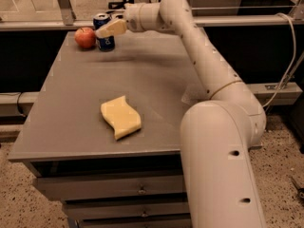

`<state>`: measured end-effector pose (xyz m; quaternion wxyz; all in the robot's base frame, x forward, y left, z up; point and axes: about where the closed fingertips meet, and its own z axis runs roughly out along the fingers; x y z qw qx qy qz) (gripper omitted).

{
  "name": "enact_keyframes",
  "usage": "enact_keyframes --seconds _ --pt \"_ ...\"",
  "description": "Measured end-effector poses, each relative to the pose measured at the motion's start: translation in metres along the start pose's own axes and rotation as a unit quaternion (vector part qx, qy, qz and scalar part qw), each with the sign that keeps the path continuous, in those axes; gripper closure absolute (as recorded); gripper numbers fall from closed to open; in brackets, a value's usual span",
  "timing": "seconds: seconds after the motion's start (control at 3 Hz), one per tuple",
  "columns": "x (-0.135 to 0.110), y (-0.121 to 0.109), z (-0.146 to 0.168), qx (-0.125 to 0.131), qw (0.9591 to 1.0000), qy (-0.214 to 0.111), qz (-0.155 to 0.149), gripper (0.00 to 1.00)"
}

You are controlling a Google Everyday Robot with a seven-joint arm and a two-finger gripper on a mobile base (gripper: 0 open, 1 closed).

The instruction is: Move pepsi can near apple

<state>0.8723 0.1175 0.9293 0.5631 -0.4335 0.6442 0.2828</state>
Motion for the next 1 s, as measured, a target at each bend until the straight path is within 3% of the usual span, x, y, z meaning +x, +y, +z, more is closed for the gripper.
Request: enact_keyframes --seconds 0.33,0.67,1.0 --pt "-0.025 -0.026 -0.092 0.063 0.9932 0.063 -0.075 0.00" --pt "-0.044 -0.032 -0.158 0.104 0.9800 0.115 -0.126 0.00" --pt "-0.053 -0.030 -0.167 0.109 0.9776 0.119 -0.135 0.00"
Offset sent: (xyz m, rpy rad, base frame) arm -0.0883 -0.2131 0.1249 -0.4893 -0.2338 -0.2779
